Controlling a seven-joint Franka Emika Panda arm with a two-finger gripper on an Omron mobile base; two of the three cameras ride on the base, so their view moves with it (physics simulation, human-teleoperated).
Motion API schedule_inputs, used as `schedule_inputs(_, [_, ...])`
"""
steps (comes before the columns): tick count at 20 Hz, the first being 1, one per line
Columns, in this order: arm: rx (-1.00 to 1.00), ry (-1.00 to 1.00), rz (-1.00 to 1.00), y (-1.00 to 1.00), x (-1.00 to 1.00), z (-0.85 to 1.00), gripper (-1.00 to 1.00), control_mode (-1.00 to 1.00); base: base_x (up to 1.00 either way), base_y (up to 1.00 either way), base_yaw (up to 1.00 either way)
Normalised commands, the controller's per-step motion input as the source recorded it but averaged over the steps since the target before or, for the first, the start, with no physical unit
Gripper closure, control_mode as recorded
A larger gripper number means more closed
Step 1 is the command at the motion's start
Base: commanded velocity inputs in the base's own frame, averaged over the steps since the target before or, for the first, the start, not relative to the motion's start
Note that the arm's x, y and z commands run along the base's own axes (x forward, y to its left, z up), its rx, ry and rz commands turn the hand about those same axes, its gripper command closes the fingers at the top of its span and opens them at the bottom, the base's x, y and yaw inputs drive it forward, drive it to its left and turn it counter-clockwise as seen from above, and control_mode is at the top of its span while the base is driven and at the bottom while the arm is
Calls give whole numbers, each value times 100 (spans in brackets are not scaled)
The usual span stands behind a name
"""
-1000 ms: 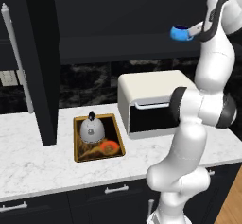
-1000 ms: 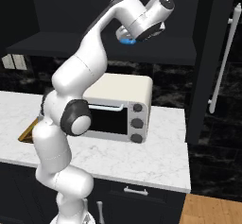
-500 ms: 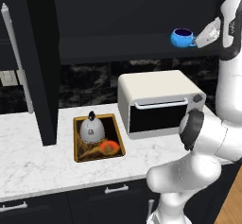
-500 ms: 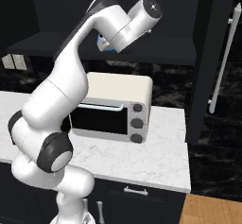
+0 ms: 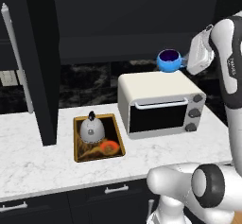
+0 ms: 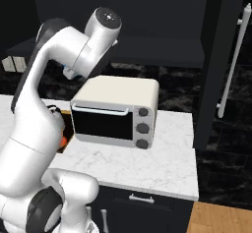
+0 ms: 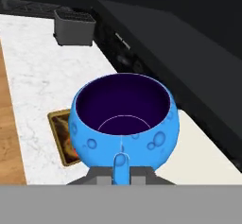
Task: Pick the kettle from the counter and place it on the tray. Then pick the mug from the cabinet and place it on the tray. Then close the cabinet doors.
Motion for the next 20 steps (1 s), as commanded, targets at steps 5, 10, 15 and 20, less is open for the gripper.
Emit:
schedule_inputs(5, [-13, 3, 1, 100, -55, -66, 100, -100, 0, 0, 0])
schedule_inputs(10, [-2, 9, 0, 98, -28, -63, 100, -100, 0, 0, 0])
schedule_inputs(15, [0, 14, 0, 89, -16, -44, 100, -100, 0, 0, 0])
schedule_inputs(20, [4, 20, 0, 41, 4, -40, 100, -100, 0, 0, 0])
